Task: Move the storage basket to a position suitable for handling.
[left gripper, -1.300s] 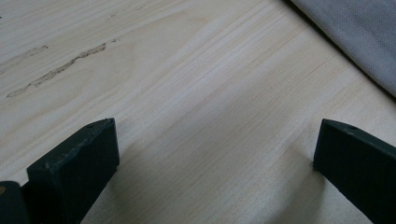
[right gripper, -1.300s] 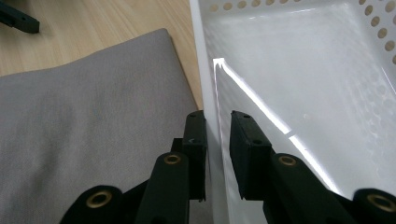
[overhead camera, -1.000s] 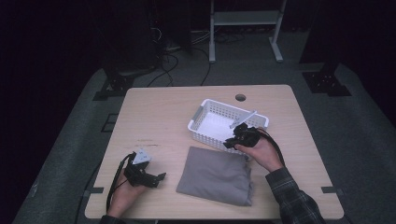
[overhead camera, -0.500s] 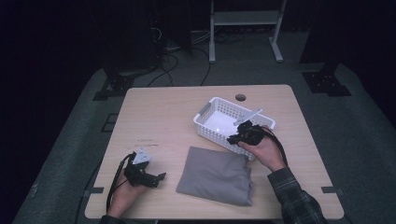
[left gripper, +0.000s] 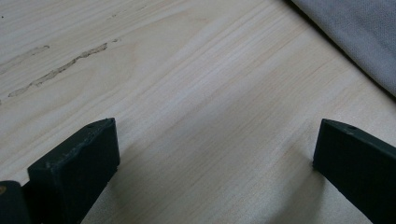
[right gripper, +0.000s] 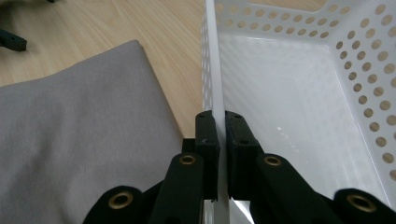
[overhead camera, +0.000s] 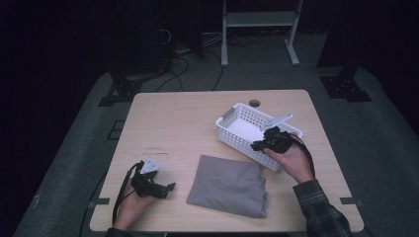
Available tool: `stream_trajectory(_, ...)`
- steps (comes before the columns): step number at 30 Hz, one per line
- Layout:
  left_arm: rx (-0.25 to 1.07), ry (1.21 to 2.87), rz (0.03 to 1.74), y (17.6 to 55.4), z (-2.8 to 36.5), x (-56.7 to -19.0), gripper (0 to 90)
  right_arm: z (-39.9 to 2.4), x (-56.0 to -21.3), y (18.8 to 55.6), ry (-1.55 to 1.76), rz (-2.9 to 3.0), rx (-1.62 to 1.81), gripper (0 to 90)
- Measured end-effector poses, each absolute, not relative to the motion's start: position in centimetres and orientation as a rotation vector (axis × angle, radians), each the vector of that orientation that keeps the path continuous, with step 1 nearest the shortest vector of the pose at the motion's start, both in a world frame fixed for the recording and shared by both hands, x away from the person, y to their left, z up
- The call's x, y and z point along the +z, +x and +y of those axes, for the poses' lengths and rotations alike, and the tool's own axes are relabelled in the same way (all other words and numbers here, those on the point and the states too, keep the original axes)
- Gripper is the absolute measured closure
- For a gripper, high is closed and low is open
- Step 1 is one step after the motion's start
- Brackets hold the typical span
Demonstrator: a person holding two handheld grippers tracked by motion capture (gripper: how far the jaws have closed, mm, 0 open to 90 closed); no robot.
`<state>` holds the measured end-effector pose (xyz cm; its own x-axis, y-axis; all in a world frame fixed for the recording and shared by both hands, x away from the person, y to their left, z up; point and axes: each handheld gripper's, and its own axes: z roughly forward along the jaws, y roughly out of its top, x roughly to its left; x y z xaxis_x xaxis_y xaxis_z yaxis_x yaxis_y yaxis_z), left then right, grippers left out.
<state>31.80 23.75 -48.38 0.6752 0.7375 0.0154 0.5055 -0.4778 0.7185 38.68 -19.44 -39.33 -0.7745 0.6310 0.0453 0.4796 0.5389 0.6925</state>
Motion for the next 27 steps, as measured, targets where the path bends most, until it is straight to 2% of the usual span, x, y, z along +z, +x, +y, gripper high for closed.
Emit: stream_trajectory(27,0.422,2.186,0.949,31.8,23.8,-48.4,0.0,-26.5,-40.0,35.0,1.138,2.461,1.022,84.6)
